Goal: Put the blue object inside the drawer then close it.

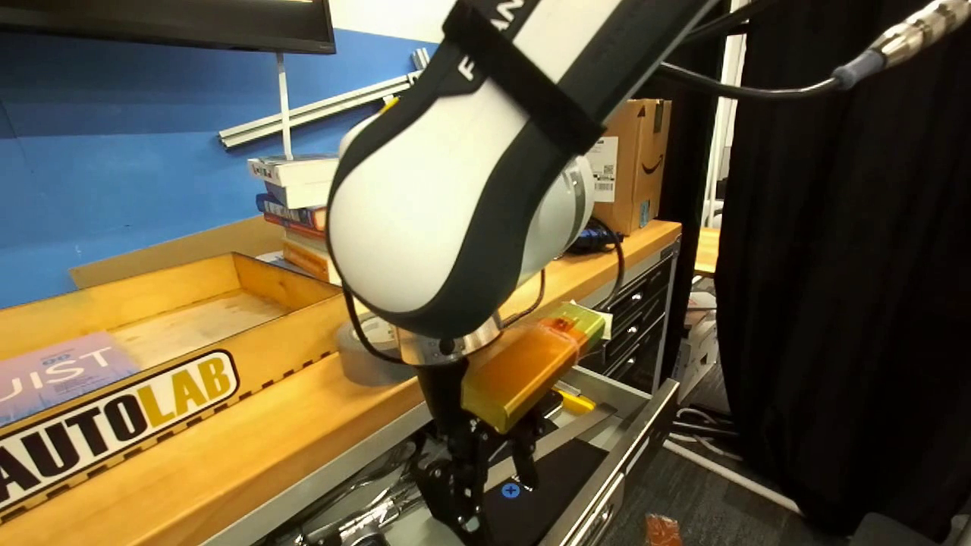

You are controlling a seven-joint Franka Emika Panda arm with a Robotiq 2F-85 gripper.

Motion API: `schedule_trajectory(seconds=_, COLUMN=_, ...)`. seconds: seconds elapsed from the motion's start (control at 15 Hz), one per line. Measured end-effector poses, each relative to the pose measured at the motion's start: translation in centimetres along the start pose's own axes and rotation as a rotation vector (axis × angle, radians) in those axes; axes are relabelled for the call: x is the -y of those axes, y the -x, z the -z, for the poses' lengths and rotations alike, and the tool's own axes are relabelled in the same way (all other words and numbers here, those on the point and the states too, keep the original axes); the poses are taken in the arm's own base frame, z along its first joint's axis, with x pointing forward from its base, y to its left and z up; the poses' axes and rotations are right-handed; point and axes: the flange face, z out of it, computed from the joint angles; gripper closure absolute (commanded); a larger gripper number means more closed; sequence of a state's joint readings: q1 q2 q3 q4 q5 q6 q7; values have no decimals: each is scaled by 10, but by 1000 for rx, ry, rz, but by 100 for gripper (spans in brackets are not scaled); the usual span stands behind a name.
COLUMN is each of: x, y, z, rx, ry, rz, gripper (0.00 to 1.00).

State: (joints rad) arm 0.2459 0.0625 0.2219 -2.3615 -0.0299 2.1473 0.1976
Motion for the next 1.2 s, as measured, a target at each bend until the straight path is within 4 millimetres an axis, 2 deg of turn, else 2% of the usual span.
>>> schedule_trajectory(seconds=0.33, x=-9, y=26, z=-19, rx=115, ry=-90, rz=-146, gripper=0)
schedule_trajectory(seconds=0.73, x=-29, y=51, z=-65, rx=231, ry=-114, rz=-210, gripper=0)
schedule_trajectory(seconds=1.0, x=-44, y=41, z=-85, rx=193, ry=-132, rz=-299, gripper=0)
schedule_trajectory(seconds=1.2, x=-48, y=29, z=-82, rx=126, ry=-141, rz=-410, gripper=0)
